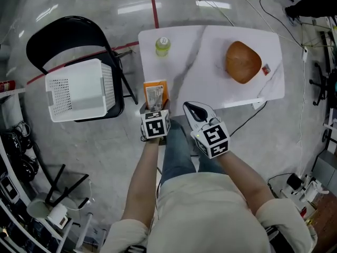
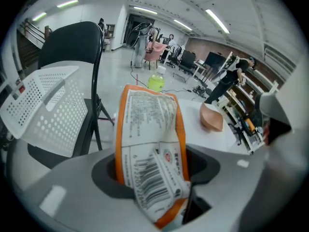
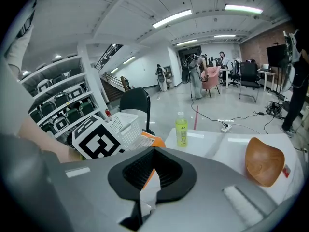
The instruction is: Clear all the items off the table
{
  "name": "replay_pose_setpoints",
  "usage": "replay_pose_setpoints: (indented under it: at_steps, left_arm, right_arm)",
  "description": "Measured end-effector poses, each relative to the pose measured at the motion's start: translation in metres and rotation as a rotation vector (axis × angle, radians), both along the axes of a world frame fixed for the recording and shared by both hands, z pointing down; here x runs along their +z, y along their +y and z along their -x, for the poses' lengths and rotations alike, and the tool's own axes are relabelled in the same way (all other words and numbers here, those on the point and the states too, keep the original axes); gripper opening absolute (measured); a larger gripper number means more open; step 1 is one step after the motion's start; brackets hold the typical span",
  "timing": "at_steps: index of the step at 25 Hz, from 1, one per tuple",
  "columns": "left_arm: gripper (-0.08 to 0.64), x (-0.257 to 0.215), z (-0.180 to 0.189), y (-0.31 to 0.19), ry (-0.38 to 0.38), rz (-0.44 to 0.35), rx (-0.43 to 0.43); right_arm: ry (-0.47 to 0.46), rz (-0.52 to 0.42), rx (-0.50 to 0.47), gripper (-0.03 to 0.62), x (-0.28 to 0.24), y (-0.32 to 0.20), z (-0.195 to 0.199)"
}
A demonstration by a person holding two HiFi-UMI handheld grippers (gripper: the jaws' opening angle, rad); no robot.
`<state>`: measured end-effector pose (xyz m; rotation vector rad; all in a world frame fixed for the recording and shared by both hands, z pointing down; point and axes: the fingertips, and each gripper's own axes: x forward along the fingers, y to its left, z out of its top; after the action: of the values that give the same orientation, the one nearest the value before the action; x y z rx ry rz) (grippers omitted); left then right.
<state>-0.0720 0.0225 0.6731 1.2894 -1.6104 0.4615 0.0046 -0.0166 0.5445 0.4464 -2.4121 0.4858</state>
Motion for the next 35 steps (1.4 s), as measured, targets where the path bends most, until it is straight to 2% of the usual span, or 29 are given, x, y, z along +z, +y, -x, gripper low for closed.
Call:
replay_pose_setpoints:
  at_steps: [7,17,21,28,35]
  left_arm:
    - [0.287,-0.049,0.010,0.020,-0.005,-0.024,0.028]
    - [0.285,-0.114,0.019,0.037,-0.013,-0.084,-0.019]
    - [0.285,-0.131,0.016,0.039,-0.017,-0.110,-0.058]
    - [0.285,-0.154,0.023,0.025,-0.027,-0.161,-0.157]
    - [0.285,-0.170,0.028,0.018,-0.041,-0.186,-0.269]
  right_arm:
    - [-0.007,-0.026,-0.033,-0.002,-0.036,0.007,0.012]
    - [-0.076,-0.068,-0.048,-0.002,-0.083,0.005,0.022]
    - [-0.095,-0.092,-0.096,-0.002,-0.092,-0.001,0.025]
    - [-0.122,-0.136,-0.234,-0.002,-0.107,-0.024,0.036]
    - [-0.147,-0.126,-0.315,-0.002,-0.111,-0.036,0.038]
